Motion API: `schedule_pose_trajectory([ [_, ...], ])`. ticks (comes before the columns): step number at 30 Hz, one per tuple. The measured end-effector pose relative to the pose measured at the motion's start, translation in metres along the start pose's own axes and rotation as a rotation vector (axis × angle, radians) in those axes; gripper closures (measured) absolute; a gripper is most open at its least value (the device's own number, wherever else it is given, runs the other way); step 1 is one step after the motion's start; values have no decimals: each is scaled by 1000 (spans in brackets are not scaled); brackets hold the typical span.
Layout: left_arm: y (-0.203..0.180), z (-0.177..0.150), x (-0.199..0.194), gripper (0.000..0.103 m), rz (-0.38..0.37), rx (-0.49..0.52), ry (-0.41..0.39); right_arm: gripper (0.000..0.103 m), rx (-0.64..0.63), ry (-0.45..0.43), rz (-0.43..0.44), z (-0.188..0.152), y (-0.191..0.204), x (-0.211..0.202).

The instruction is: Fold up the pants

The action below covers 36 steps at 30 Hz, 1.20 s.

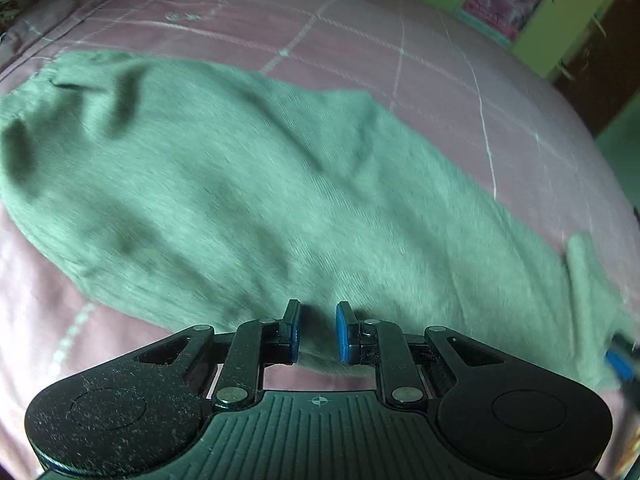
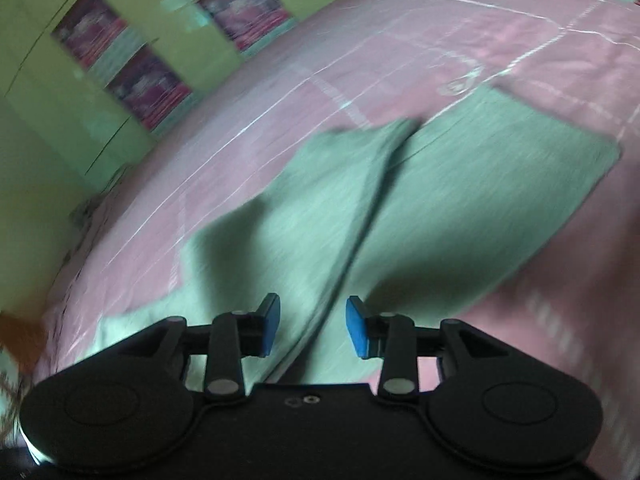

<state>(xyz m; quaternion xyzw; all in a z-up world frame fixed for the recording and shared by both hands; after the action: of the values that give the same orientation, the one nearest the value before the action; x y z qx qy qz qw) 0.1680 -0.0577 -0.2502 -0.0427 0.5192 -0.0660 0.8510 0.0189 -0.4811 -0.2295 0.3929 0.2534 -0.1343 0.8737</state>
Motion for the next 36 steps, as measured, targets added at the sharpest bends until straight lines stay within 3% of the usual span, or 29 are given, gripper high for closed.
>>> schedule_pose_trajectory([
  [5, 1, -7, 8, 86, 29, -1, 3, 73, 66, -8, -1, 35, -30, 32],
  [6, -1, -7, 8, 86, 36, 9, 2, 78, 79, -9, 4, 40, -33, 40],
  [7, -1, -7, 7, 86, 41, 14, 2, 90, 97, -8, 16, 44, -35, 47],
  [9, -2, -7, 6, 86, 51, 20, 1, 96, 119, -12, 64, 51, -27, 55],
  [11, -3, -7, 6, 86, 65, 34, -3, 97, 31, -39, 129, 61, -1, 51],
  [12, -4, -7, 6, 86, 73, 40, -5, 93, -21, -42, 128, 66, 7, 54],
  [13, -4, -7, 6, 86, 80, 43, -6, 71, -47, -37, 117, 70, 11, 58],
  [15, -5, -8, 5, 86, 87, 48, -8, 59, -15, -6, 95, 74, 5, 71],
  [17, -3, -6, 6, 86, 85, 44, -6, 79, 9, 6, 91, 76, 0, 80],
  [18, -3, -6, 7, 86, 84, 44, -6, 97, -7, -7, 76, 80, -1, 80],
  [20, -3, -6, 6, 86, 85, 47, -8, 97, -59, -51, 57, 89, 6, 69],
  [24, -6, -6, 6, 86, 94, 68, -25, 97, -191, -221, 15, 110, 14, 8],
  [26, -6, -6, 5, 86, 96, 77, -34, 97, -208, -234, -22, 105, -3, -18],
  [31, -5, -5, 3, 86, 92, 82, -39, 97, -120, -118, -173, 44, -82, -37],
  [33, -5, -6, 3, 86, 94, 85, -40, 97, -100, -107, -173, 30, -95, -37],
  [36, -5, -5, 4, 86, 97, 79, -42, 84, -42, -111, -124, 34, -92, -44],
])
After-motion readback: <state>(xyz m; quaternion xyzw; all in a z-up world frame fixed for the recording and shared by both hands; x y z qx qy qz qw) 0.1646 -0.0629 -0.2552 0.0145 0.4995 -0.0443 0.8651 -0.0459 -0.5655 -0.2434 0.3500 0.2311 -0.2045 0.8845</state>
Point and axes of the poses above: each gripper's, at about its wrist camera, not at the fingertips, and x roughly the way its jaws point, y to its left, z to its top, the point moved 10 cm from there along x, roughly the way its jaws point, and after that the axes turned 8 degrees about z, right-handed, at the moved point
